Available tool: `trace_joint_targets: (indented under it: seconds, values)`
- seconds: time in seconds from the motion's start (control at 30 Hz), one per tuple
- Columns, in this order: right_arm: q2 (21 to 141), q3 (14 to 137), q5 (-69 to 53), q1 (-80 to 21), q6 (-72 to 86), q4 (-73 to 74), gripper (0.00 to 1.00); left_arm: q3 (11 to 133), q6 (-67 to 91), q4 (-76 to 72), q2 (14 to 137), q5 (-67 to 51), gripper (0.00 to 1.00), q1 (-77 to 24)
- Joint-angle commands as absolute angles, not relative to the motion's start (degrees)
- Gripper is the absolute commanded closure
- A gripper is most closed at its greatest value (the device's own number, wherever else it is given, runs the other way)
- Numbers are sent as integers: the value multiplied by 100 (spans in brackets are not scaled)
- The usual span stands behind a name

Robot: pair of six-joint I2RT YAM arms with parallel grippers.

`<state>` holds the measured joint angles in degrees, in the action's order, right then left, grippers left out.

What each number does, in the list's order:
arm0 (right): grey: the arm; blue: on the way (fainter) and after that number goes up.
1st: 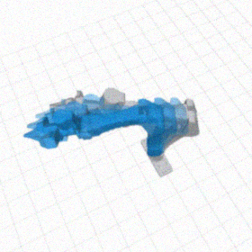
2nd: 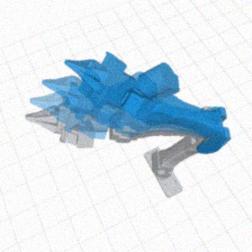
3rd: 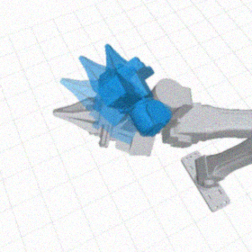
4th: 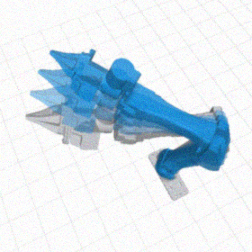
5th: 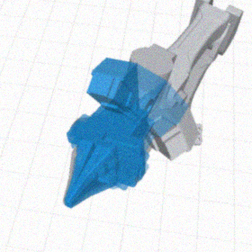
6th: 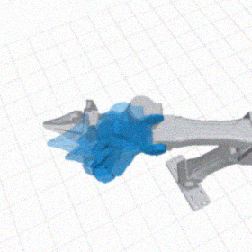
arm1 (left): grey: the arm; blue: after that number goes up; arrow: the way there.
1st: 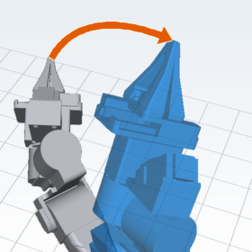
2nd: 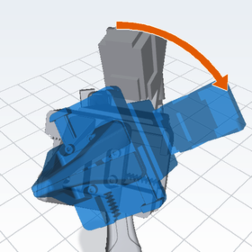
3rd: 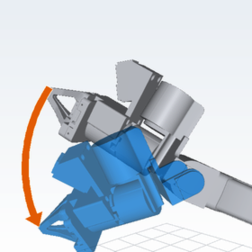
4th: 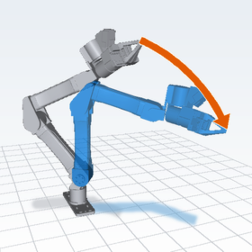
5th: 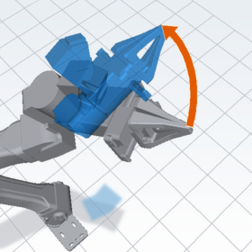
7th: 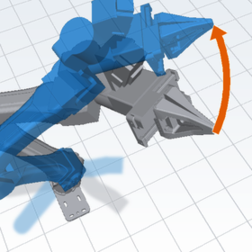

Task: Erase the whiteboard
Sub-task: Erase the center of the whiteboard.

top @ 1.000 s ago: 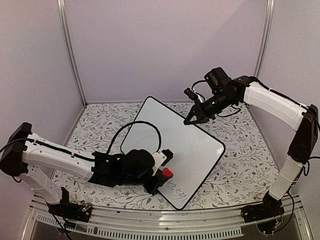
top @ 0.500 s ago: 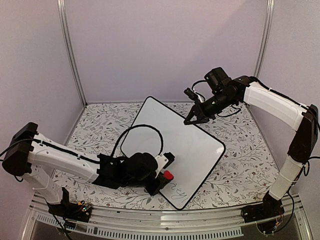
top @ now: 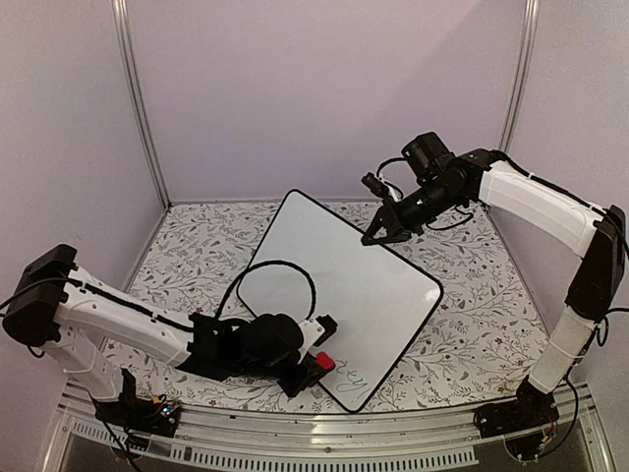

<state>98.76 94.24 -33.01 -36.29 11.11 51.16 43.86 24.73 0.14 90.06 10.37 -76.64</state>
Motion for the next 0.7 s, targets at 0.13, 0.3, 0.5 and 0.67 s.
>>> trace_joint_targets:
  seconds: [0.13,0.3,0.5,0.67]
  values:
    - [10047,9360,-3445,-3850,958,5437,100,4075,2650,594,9156,958,100,-7695]
    - [10055,9360,-3445,-3850,950,5434,100,4140,2625,715,8914,1266,100,-7694]
    - [10042,9352,-3445,-3850,956,5424,100,4327,2339,522,8461,1530,100,-7692]
    - [10052,9360,-3441,-3850,958,5427,100,4727,2040,566,8552,1541,100,-7691]
